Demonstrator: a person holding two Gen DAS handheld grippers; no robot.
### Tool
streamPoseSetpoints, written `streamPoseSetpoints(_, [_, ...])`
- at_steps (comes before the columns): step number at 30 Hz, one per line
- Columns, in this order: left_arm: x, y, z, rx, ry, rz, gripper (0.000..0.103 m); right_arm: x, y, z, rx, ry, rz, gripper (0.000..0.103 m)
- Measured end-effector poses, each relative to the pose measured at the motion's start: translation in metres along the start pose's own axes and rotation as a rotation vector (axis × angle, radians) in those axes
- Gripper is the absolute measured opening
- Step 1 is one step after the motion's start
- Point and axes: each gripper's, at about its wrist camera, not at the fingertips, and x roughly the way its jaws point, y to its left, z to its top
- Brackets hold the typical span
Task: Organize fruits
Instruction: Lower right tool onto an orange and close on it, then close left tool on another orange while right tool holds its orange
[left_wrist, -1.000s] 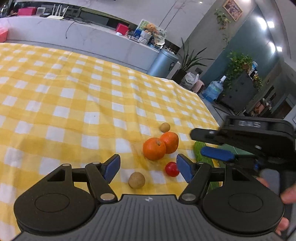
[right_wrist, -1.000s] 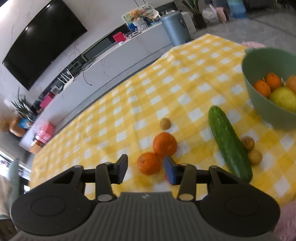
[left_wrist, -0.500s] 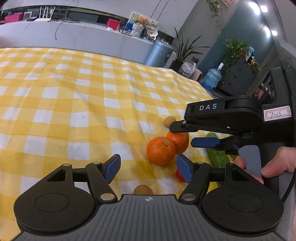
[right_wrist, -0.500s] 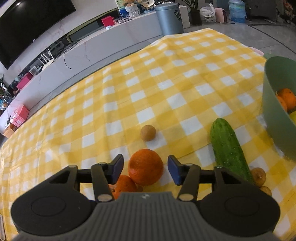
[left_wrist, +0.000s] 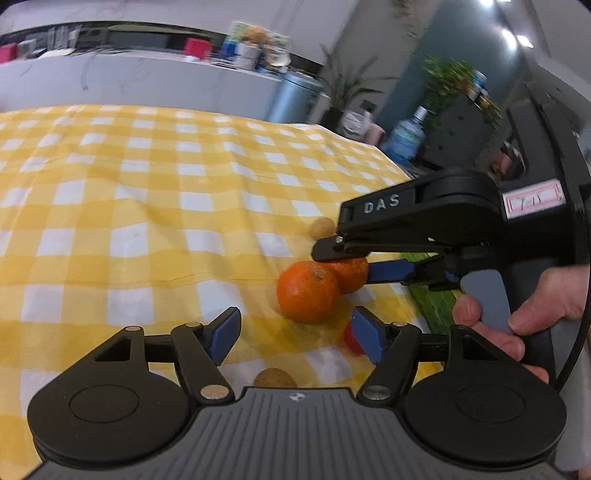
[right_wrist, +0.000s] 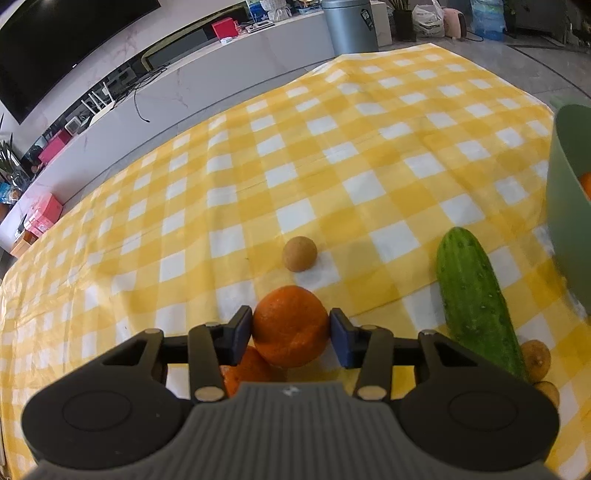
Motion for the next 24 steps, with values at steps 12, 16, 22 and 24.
streamPoseSetpoints(12, [0.023,-0.015,0.008,0.091,0.029,0.039,0.080,-0.005,-0.007,-0.004,0.004,0.002,-0.018,0.043])
streamPoseSetpoints(16, [0.030,-0.012,0.012,0.079,0.019,0.041,0.075,-0.005,-0.007,-0.005,0.002,0.001,-0.021,0.043])
streamPoseSetpoints(22, [0.032,-0.007,0.017,0.053,0.016,0.013,0.069,-0.005,-0.006,-0.006,-0.009,-0.003,-0.026,0.043])
streamPoseSetpoints(24, [0.032,-0.007,0.017,0.051,0.019,0.005,0.062,-0.005,-0.005,-0.005,-0.010,-0.003,-0.028,0.043])
